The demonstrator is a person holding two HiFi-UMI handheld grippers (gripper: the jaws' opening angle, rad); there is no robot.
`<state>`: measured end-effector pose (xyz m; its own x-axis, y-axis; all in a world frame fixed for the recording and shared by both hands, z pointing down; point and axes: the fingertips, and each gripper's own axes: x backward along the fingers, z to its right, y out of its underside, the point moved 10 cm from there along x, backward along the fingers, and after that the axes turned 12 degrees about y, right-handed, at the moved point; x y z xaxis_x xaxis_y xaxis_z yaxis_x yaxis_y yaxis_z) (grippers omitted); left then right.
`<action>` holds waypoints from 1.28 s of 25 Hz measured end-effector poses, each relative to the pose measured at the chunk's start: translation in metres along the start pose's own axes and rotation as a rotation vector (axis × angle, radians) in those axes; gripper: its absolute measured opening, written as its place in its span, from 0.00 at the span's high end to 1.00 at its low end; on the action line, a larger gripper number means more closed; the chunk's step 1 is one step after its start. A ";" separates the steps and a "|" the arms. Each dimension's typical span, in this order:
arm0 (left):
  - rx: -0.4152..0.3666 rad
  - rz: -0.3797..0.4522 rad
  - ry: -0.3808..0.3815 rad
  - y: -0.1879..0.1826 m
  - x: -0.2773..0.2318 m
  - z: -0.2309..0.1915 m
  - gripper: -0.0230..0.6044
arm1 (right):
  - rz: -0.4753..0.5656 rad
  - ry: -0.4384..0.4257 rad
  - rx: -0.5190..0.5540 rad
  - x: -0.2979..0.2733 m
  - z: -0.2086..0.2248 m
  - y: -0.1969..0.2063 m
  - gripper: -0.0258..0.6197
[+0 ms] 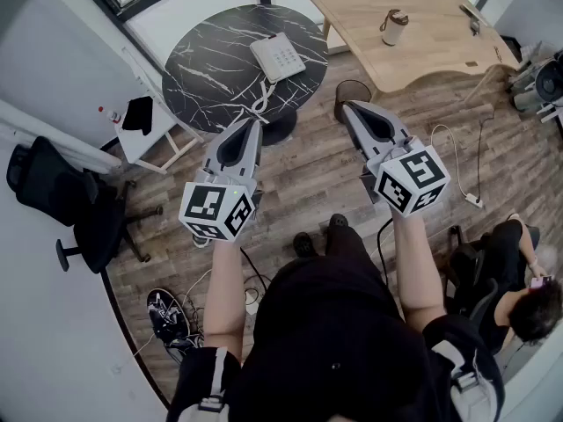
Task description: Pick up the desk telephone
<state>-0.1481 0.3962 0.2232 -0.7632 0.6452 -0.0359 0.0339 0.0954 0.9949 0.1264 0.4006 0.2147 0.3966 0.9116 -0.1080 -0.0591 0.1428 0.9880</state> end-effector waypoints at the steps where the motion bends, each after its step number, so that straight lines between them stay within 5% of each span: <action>1: -0.002 0.001 0.000 0.000 0.000 -0.003 0.94 | 0.002 0.002 0.000 -0.002 0.000 0.000 0.91; 19: 0.038 -0.028 0.012 0.013 -0.005 -0.024 0.94 | 0.000 -0.010 -0.026 -0.021 -0.009 0.009 0.91; 32: 0.063 -0.038 -0.029 0.019 -0.062 -0.070 0.94 | -0.019 -0.031 -0.037 -0.091 0.040 0.007 0.91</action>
<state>-0.1454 0.3050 0.2509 -0.7458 0.6617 -0.0773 0.0464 0.1674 0.9848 0.1270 0.3029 0.2356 0.4259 0.8964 -0.1223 -0.0849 0.1742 0.9810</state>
